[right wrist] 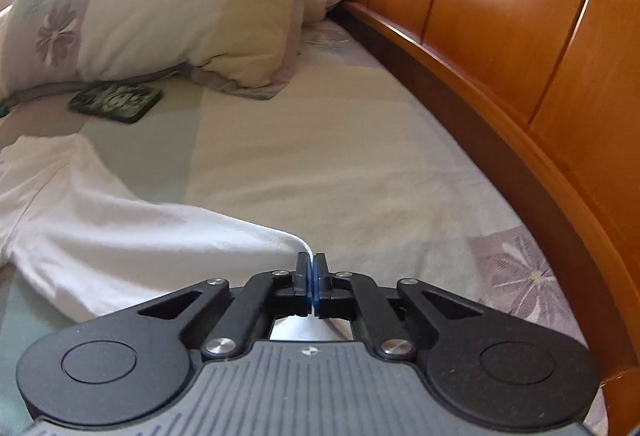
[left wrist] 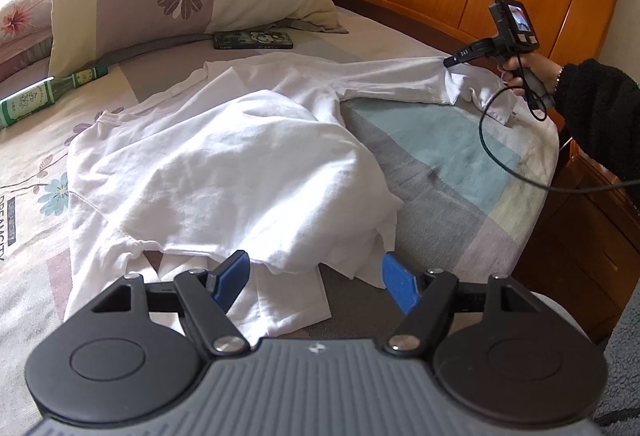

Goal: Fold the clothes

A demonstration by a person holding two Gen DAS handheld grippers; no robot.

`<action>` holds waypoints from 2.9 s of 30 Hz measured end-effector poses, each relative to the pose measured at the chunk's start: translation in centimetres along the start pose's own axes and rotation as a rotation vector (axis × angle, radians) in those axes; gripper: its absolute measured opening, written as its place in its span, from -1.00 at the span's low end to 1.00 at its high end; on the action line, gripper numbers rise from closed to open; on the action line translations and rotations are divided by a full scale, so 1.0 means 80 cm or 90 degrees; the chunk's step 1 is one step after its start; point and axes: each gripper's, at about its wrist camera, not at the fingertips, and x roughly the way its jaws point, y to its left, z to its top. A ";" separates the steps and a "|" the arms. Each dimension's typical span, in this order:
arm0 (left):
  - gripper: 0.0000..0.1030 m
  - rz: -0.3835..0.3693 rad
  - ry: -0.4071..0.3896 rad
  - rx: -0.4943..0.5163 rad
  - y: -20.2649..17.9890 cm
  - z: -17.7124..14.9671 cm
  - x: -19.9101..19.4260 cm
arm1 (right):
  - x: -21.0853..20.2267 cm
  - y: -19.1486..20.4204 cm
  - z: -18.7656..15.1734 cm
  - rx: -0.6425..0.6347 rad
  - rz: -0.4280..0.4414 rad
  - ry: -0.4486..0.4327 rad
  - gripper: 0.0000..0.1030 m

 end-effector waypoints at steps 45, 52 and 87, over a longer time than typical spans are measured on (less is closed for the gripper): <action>0.42 -0.012 0.002 0.019 -0.017 0.003 -0.002 | -0.034 -0.112 -0.188 0.751 0.132 -0.181 -0.18; 0.42 -0.001 0.007 0.019 -0.013 0.002 -0.007 | -0.034 -0.126 -0.165 0.696 0.043 -0.146 -0.88; 0.42 0.012 -0.027 0.040 -0.004 0.003 -0.007 | -0.014 0.043 -0.003 0.095 -0.004 0.084 0.09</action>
